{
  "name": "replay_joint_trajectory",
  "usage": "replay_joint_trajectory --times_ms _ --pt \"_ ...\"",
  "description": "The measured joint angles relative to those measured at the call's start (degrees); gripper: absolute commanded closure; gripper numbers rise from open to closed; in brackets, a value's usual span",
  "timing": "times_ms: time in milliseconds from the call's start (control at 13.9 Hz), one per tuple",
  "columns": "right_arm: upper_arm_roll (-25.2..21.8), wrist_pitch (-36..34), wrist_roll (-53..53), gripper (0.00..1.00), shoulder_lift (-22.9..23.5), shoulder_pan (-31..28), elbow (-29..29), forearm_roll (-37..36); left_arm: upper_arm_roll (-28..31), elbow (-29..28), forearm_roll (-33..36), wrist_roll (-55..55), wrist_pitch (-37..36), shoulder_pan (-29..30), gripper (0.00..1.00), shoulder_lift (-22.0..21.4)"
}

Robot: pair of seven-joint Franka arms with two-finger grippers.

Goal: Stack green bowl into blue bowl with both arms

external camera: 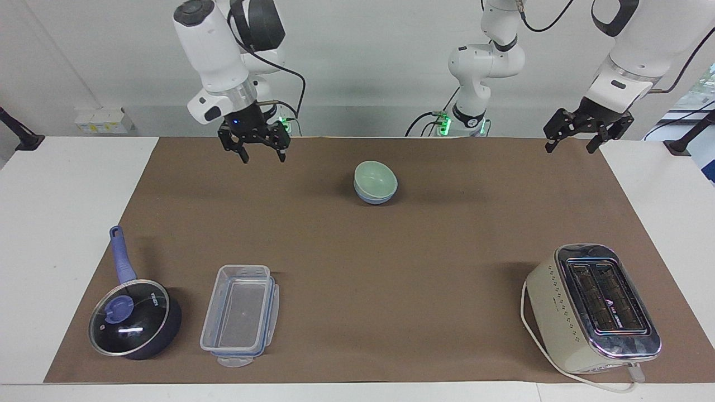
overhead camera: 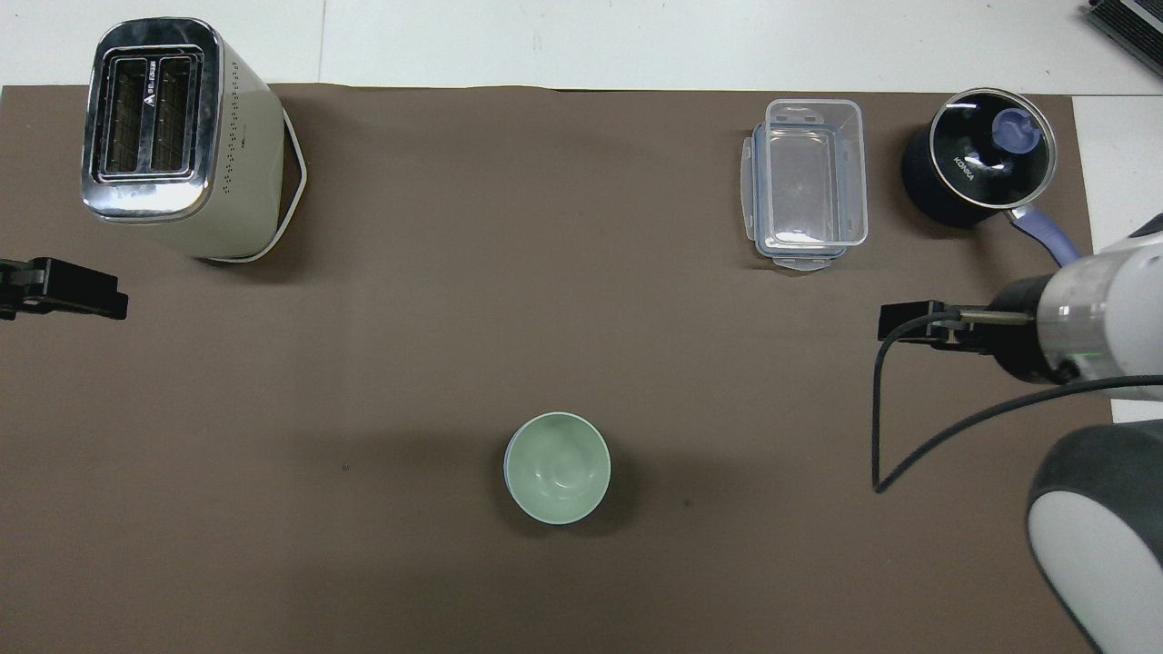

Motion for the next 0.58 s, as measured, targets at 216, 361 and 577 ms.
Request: replay_joint_trajectory --times_ms 216,361,577 --pt "0.0 -6.8 -3.4 0.0 3.1 -3.1 9.0 -2.6 0.0 0.0 0.0 0.0 0.0 0.0 0.0 0.0" --pt "0.0 -10.7 -4.4 0.0 6.3 -3.8 14.3 -3.7 0.0 0.0 0.0 0.0 0.0 0.0 0.0 0.0" --pt "0.1 -14.4 -4.5 0.0 11.1 -3.8 21.1 -4.1 0.0 0.0 0.0 0.0 0.0 0.0 0.0 0.0"
